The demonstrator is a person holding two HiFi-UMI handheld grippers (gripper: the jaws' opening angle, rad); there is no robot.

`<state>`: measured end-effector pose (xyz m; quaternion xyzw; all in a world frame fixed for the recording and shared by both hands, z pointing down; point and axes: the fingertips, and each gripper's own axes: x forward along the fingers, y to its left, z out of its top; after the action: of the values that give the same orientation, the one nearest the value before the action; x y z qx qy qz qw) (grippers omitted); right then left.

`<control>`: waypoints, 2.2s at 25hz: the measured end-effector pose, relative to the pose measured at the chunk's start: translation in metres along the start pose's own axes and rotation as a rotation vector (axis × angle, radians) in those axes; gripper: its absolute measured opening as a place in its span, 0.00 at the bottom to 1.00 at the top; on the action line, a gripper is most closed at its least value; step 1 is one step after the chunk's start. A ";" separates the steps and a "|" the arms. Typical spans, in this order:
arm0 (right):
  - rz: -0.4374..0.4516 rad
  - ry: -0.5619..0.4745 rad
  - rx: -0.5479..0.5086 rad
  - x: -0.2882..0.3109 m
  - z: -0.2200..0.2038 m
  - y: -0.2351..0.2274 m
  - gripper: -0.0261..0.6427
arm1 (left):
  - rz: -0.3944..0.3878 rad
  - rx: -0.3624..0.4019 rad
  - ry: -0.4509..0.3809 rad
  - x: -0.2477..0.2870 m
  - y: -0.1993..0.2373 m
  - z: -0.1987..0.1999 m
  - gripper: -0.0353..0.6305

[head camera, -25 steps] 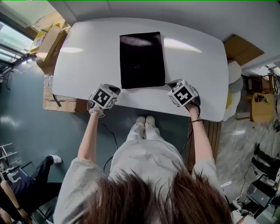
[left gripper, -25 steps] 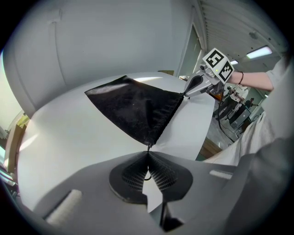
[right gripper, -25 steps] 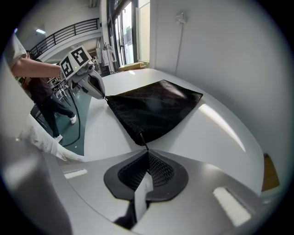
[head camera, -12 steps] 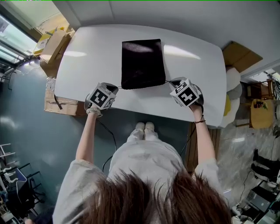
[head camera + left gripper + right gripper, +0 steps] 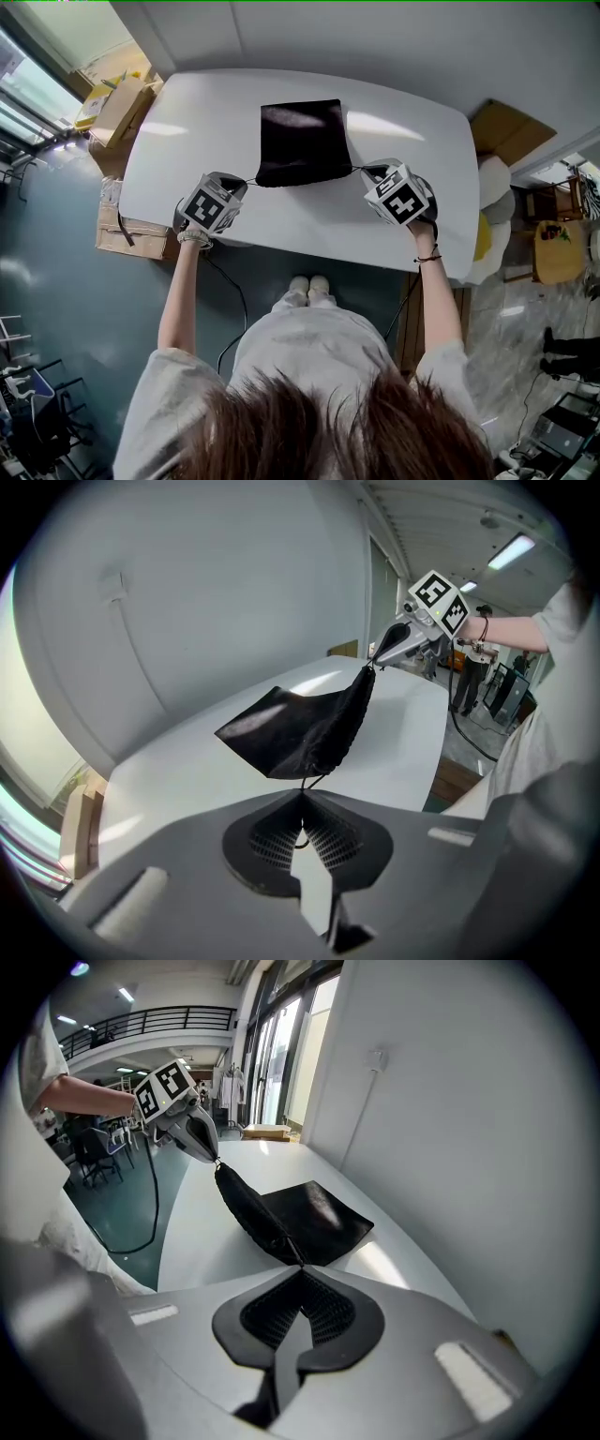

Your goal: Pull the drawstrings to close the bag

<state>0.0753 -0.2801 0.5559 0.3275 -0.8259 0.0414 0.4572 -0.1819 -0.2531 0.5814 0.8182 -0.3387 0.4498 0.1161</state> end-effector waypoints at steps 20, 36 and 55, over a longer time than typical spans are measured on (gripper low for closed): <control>-0.092 -0.090 -0.046 -0.030 0.050 -0.038 0.06 | 0.096 0.028 -0.127 -0.040 0.035 0.055 0.06; -0.188 -0.191 -0.095 -0.069 0.099 -0.073 0.06 | 0.181 0.077 -0.231 -0.084 0.065 0.108 0.06; -0.301 -0.302 -0.146 -0.125 0.143 -0.099 0.06 | 0.308 0.139 -0.365 -0.147 0.082 0.164 0.06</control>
<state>0.0746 -0.3473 0.3522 0.4156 -0.8275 -0.1369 0.3519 -0.1814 -0.3290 0.3590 0.8306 -0.4431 0.3292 -0.0735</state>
